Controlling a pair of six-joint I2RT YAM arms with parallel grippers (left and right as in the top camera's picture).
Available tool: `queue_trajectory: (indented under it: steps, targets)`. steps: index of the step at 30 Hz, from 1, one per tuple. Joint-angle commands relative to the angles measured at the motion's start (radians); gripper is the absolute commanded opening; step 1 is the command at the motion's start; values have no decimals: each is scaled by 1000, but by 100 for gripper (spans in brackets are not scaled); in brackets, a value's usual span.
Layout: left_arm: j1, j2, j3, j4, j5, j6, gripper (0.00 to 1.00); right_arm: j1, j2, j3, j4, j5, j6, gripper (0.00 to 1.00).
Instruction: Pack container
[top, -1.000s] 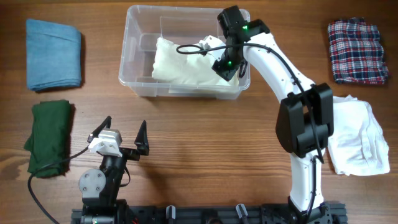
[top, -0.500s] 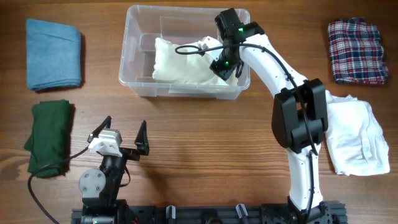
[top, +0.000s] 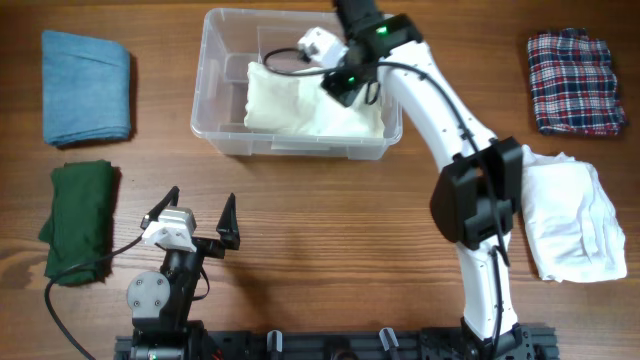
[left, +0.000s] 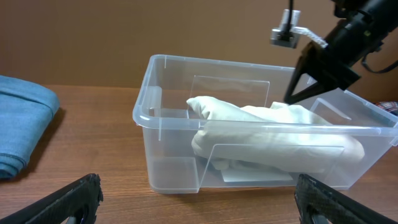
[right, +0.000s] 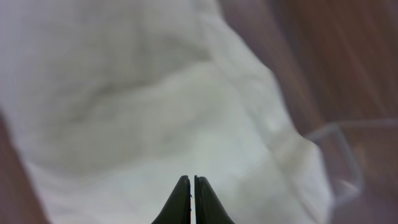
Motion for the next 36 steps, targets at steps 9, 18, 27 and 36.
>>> queue_trajectory:
  steps: [9, 18, 27, 36]
  targets:
    - [-6, -7, -6, -3, -10, -6, 100, 176, -18, 20, 98, -58, 8, 4]
    - [-6, -7, -6, -3, -9, -6, 100, 223, 10, 20, 213, -179, 7, 4]
    - [-6, -7, -6, -3, -10, -6, 100, 275, 60, 19, 339, -221, 37, 4]
    - [-6, -7, -6, -3, -9, -6, 100, 276, 116, 19, 358, -208, 40, 4]
